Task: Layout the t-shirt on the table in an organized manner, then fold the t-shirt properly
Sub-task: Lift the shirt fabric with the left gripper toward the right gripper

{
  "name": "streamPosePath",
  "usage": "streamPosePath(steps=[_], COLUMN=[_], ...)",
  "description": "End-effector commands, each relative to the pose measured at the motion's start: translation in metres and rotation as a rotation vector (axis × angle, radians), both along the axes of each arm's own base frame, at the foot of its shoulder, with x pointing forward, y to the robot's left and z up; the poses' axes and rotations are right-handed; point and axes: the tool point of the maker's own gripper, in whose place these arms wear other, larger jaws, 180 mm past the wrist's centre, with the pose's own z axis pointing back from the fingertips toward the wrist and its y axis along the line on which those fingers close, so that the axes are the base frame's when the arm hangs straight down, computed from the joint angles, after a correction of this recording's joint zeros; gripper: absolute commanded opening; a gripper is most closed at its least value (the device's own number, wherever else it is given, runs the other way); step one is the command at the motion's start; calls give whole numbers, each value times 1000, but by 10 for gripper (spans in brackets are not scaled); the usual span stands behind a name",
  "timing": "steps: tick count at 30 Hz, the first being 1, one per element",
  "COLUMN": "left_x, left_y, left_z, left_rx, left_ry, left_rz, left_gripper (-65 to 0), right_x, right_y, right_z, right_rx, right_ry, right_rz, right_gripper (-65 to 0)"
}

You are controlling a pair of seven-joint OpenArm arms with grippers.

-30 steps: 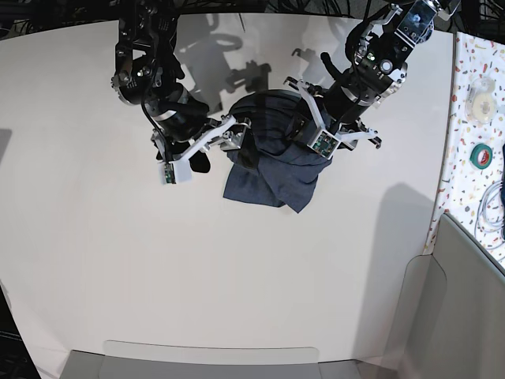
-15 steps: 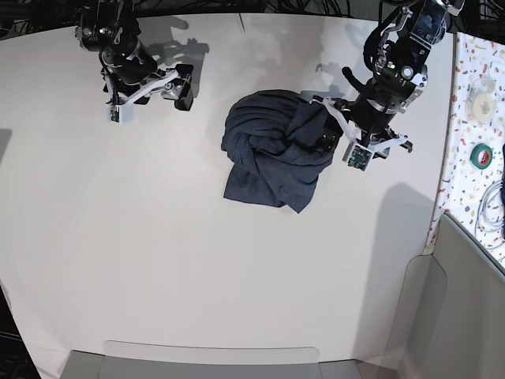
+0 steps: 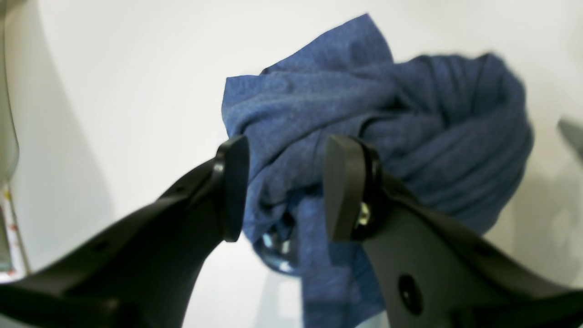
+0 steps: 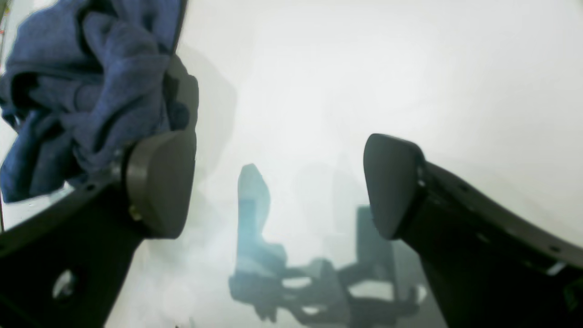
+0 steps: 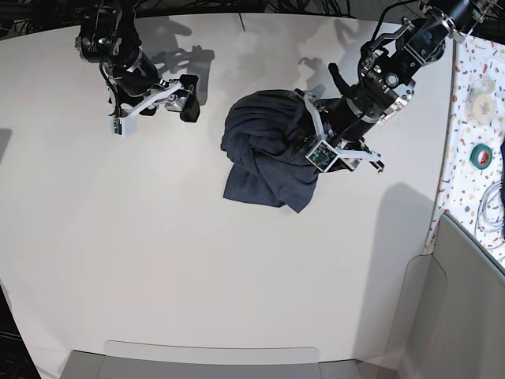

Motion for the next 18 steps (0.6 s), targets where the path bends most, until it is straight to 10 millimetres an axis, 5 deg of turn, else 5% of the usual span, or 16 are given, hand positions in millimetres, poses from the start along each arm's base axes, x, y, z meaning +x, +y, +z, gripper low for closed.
streamPosePath(steps=[1,12,18], left_x=[8,-20,-19], left_y=[-2,-24,-37], left_z=[15,-14,-12], left_rx=[0,92,56], left_ry=[-55,63,63], left_rz=[-19,-143,-143], left_gripper=[-384,-383,-383], right_x=[7,22,27], right_y=[7,39,44], right_z=[11,25,30], right_rx=[20,67,79], right_ry=[-46,-99,-115], right_rz=[12,79,82], right_gripper=[-79,-79,-79])
